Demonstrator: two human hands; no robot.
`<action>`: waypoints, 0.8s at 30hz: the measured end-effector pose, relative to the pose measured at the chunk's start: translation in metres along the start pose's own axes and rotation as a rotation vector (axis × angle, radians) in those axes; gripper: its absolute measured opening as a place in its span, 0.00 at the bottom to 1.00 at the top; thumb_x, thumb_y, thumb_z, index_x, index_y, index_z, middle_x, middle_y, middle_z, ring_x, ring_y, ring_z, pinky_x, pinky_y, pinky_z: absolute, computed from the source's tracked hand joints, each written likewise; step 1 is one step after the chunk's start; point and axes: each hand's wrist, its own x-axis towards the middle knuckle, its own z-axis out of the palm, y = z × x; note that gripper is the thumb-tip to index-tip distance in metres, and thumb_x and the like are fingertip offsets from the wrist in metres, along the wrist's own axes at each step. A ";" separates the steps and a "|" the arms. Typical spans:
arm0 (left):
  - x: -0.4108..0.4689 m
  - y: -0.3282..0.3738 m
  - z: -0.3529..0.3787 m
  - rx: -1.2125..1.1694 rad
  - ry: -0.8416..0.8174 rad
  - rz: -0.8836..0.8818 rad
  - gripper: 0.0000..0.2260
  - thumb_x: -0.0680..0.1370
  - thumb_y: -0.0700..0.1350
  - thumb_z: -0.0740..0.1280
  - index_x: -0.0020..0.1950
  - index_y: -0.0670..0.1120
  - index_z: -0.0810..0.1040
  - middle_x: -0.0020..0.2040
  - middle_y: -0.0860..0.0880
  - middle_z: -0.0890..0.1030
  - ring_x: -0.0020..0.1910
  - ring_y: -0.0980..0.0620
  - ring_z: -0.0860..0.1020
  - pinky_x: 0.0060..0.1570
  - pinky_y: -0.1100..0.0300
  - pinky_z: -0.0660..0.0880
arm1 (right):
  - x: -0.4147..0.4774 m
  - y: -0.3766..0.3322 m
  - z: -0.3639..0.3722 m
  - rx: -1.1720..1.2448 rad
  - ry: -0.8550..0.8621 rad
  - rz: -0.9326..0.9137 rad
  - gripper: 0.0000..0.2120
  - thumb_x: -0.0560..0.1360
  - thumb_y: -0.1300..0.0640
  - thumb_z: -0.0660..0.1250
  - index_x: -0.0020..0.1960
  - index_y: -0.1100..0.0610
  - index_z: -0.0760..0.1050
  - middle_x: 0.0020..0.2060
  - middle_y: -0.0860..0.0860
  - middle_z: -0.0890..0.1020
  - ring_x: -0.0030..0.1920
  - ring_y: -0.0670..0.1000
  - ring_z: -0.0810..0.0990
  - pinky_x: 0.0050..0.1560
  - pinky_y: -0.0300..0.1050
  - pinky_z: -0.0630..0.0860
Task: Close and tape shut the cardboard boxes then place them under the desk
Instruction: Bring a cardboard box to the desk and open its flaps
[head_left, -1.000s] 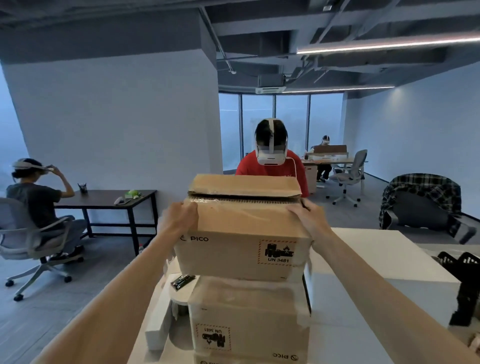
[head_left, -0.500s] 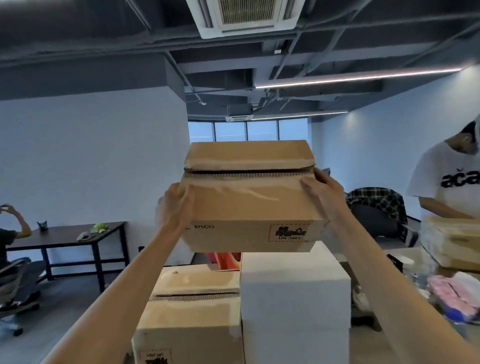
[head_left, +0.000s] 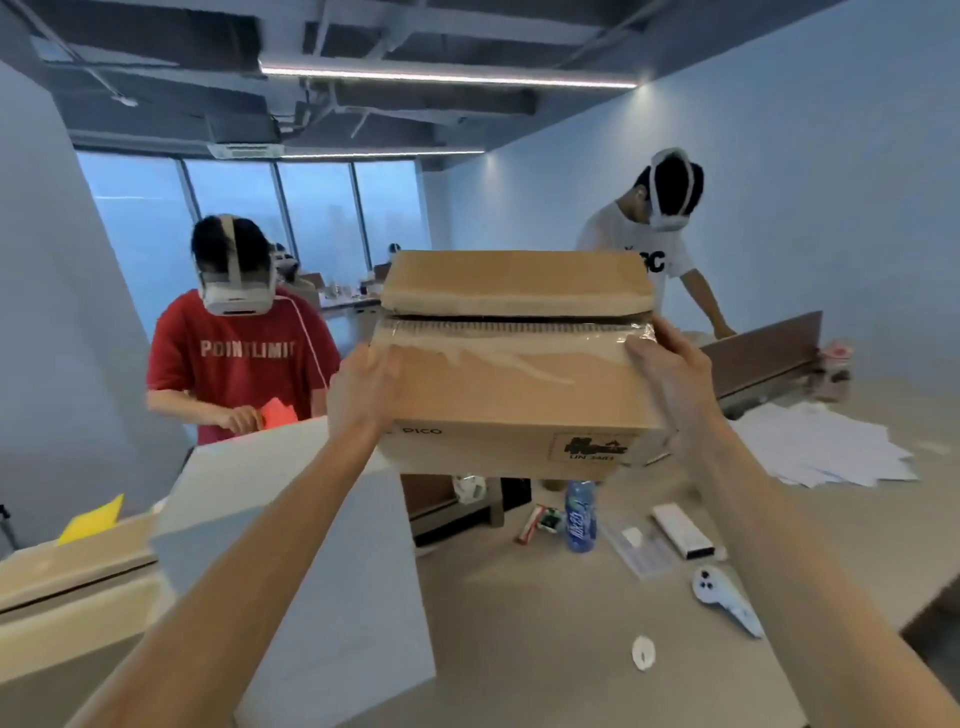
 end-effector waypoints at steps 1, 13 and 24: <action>-0.006 0.000 0.017 -0.021 -0.030 -0.003 0.16 0.78 0.54 0.55 0.55 0.44 0.75 0.49 0.47 0.77 0.49 0.45 0.73 0.48 0.52 0.68 | 0.001 0.004 -0.016 -0.014 0.025 0.007 0.21 0.75 0.60 0.70 0.67 0.51 0.76 0.56 0.49 0.83 0.50 0.47 0.82 0.45 0.37 0.78; -0.106 -0.125 0.132 -0.192 -0.309 -0.249 0.21 0.80 0.52 0.59 0.72 0.48 0.66 0.60 0.50 0.73 0.58 0.47 0.72 0.57 0.47 0.71 | -0.032 0.101 -0.097 -0.503 -0.054 0.145 0.21 0.76 0.59 0.69 0.67 0.48 0.71 0.55 0.41 0.78 0.52 0.39 0.77 0.39 0.28 0.75; -0.208 -0.219 0.140 -0.146 -0.389 -0.590 0.10 0.80 0.47 0.60 0.61 0.51 0.68 0.53 0.51 0.76 0.55 0.46 0.76 0.51 0.50 0.74 | -0.079 0.212 -0.121 -0.685 -0.269 0.518 0.25 0.71 0.51 0.76 0.64 0.46 0.68 0.56 0.39 0.76 0.57 0.44 0.76 0.56 0.43 0.73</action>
